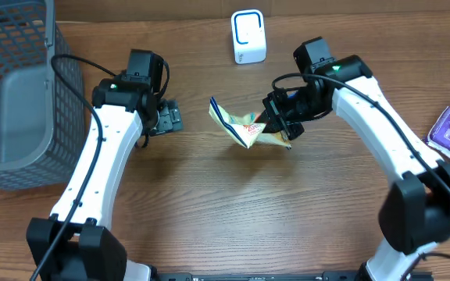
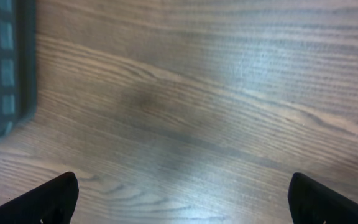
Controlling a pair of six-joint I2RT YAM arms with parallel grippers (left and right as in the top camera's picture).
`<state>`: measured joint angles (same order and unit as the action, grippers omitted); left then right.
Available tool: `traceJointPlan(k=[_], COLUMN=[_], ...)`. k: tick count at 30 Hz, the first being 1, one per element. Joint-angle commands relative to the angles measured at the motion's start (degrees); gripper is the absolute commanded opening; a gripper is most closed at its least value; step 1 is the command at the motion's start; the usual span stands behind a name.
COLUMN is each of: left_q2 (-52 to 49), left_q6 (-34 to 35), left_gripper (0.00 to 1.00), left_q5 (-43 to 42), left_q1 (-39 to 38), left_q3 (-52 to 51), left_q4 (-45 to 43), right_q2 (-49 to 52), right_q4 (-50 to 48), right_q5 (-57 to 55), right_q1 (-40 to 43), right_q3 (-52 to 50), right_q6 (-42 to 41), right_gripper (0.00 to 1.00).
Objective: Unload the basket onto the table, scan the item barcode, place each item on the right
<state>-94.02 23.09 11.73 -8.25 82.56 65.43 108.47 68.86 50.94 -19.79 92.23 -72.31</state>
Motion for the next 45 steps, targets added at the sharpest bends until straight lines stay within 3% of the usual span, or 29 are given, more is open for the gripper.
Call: traceJointPlan(k=[1,6,15,20,27,33,34,36,38,45], left_q2=[-1.4,-1.5,-1.5,-1.5,-1.5,-1.5,-1.5,-1.5,-1.5,-1.5], left_q6=[1.4,1.4,2.6,4.9,5.7,5.7,5.7,5.7,5.7,5.7], left_gripper=[1.0,1.0,1.0,1.0,1.0,1.0,1.0,1.0,1.0,1.0], left_q5=[-1.5,-1.5,-3.7,-4.5,-5.4,-5.4,-5.4,-5.4,-5.4,-5.4], left_q1=[0.0,0.0,0.0,0.0,0.0,0.0,0.0,0.0,0.0,0.0], left_q3=[-0.3,-0.3,-0.3,-0.3,-0.3,-0.3,-0.3,-0.3,-0.3,-0.3], left_q4=[1.0,2.3,1.9,1.8,1.9,2.1,2.1,2.1,2.1,2.0], right_q2=[4.6,7.8,7.9,8.3,13.2,17.7,18.2,19.1,19.5,19.5], right_q4=[3.2,8.5,28.3,28.1,19.3,18.1,18.1,17.3,16.2,13.8], right_q5=[3.6,5.6,6.4,6.6,7.3,9.9,10.1,9.7,8.7,6.1], right_q1=[0.4,0.4,0.8,0.7,2.6,3.2,3.2,3.4,4.2,10.4], right_q3=[-0.9,-1.2,-1.2,-1.2,-1.2,-1.2,-1.2,-1.2,-1.2,-1.0], right_q6=[1.7,15.5,20.3,19.9,16.8,19.0,19.5,20.5,21.8,21.8], right_gripper=[0.04,0.04,0.04,0.04,0.07,0.05,0.08,0.29,0.4,0.42])
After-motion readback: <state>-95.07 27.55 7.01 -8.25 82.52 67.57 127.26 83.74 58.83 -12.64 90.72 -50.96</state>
